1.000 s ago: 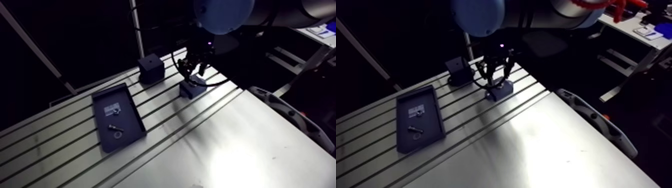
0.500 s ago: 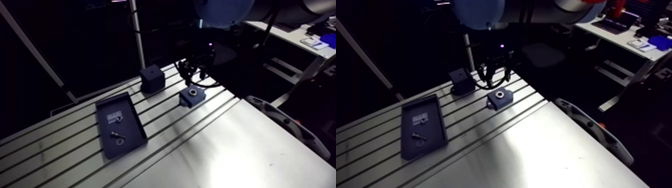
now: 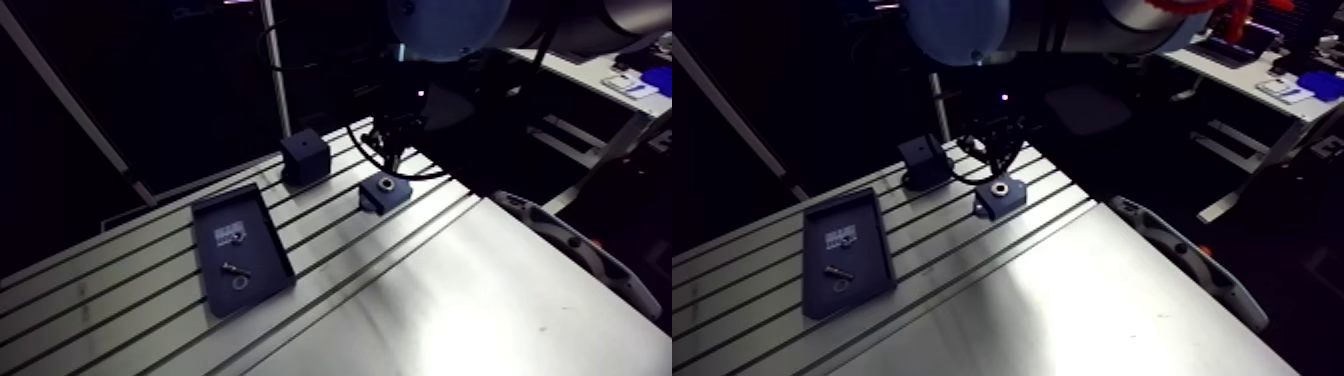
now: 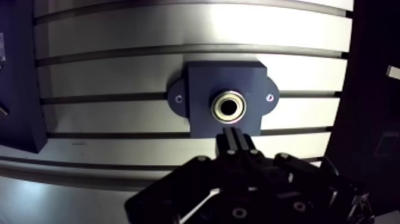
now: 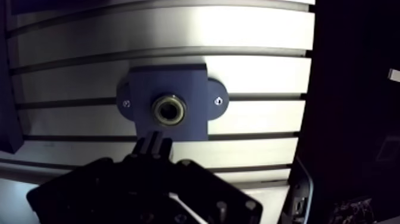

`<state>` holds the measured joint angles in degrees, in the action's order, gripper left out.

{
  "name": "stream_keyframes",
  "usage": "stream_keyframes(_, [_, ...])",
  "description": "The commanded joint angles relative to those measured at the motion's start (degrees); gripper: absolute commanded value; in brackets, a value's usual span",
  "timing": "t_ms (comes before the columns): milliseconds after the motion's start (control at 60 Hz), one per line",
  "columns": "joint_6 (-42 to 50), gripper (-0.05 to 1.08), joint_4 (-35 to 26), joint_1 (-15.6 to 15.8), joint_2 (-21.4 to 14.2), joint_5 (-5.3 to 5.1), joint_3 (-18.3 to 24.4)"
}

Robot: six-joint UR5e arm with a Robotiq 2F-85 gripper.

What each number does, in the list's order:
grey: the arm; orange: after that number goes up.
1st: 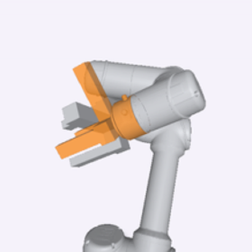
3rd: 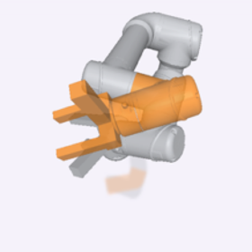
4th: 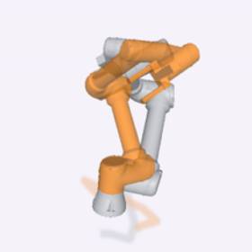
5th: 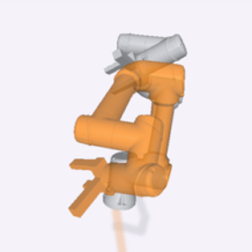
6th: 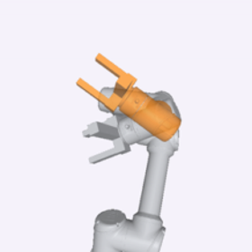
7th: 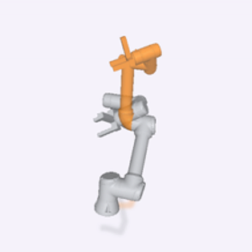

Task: Pick up the bearing and press it into the housing until flush.

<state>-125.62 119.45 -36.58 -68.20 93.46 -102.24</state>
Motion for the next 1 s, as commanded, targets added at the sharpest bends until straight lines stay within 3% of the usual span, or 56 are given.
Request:
stream_keyframes(17, [0.1,1.08,0.2,0.0,0.5,-0.07,-0.1])
stream_keyframes(433, [0.2,1.08,4.0,0.0,2.6,0.01,-0.5])
stream_keyframes(1000, [0.0,1.08,4.1,0.0,3.7,0.01,-0.8])
